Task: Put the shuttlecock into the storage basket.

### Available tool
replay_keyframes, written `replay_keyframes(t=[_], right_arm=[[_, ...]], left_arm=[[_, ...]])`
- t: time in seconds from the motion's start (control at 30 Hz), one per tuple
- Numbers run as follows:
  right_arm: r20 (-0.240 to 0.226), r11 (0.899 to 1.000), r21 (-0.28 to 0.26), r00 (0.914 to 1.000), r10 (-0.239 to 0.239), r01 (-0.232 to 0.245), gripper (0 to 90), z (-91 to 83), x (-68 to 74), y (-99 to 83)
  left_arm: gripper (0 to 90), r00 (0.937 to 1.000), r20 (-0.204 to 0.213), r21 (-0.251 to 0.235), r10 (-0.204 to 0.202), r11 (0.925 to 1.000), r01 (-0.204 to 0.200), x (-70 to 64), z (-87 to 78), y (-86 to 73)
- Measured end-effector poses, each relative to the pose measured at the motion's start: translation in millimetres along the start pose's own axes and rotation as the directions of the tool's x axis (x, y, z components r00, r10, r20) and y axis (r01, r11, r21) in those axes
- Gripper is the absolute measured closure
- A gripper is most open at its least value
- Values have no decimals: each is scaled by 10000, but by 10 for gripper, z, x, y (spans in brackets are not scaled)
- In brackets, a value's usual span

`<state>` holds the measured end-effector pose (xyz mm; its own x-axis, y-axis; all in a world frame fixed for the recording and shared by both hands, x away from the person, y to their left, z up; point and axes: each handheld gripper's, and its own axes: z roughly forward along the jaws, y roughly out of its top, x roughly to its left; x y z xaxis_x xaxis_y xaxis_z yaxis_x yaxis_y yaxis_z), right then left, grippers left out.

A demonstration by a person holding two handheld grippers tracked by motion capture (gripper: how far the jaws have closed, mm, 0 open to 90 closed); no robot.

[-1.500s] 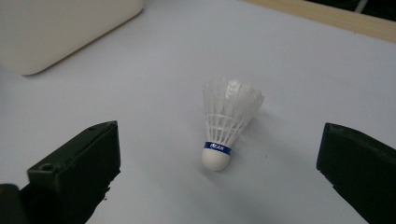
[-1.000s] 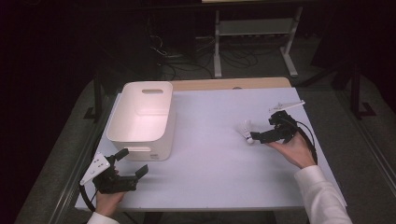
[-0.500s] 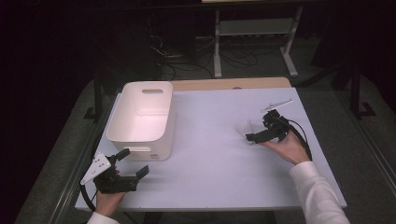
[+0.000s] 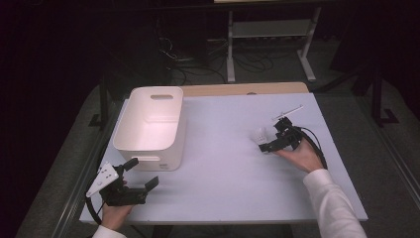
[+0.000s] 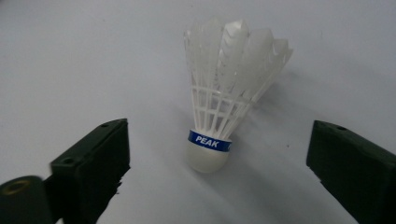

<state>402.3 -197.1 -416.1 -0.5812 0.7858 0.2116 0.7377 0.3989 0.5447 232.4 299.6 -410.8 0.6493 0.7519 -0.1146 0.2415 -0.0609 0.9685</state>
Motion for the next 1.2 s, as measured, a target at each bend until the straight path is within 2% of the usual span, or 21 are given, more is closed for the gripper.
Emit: replay_keyframes(t=[0.03,0.13,0.27,0.3,0.33,0.5,0.77,0.97,1.03,1.2], right_arm=[[-17,10000,82,10000,11,-11,130,6,-4,-1],[-39,9995,254,9998,172,-171,159,21,-10,-2],[-123,9982,475,9993,363,-357,273,40,-22,-7],[-147,9981,501,9992,366,-359,329,42,-25,-6],[-147,9981,501,9992,366,-359,329,42,-25,-6],[-183,9982,523,9994,295,-285,438,49,-19,16],[-87,9973,684,9996,267,-261,508,105,3,59],[-206,9955,901,9993,327,-308,586,133,-3,78],[-261,9928,1157,9990,355,-322,622,152,-16,70],[-207,9919,1206,9988,437,-409,634,145,-5,68]], left_arm=[[0,10000,-1,-3,6,10000,-6,1,0,1],[0,10000,10,-60,-34,10000,34,2,1,0],[0,10000,9,-61,-50,10000,50,2,4,-1],[0,10000,5,-42,-18,10000,18,5,4,-3],[0,10000,-6,-37,-30,10000,30,2,3,-1],[0,10000,4,-55,-37,10000,37,5,5,-2],[0,10000,18,-44,-23,10000,23,7,4,-2],[0,10000,28,-27,-48,10000,48,-2,6,-2],[0,10000,47,-2,-1,10000,1,0,7,-1],[0,10000,53,-15,29,10000,-28,-5,8,1]])
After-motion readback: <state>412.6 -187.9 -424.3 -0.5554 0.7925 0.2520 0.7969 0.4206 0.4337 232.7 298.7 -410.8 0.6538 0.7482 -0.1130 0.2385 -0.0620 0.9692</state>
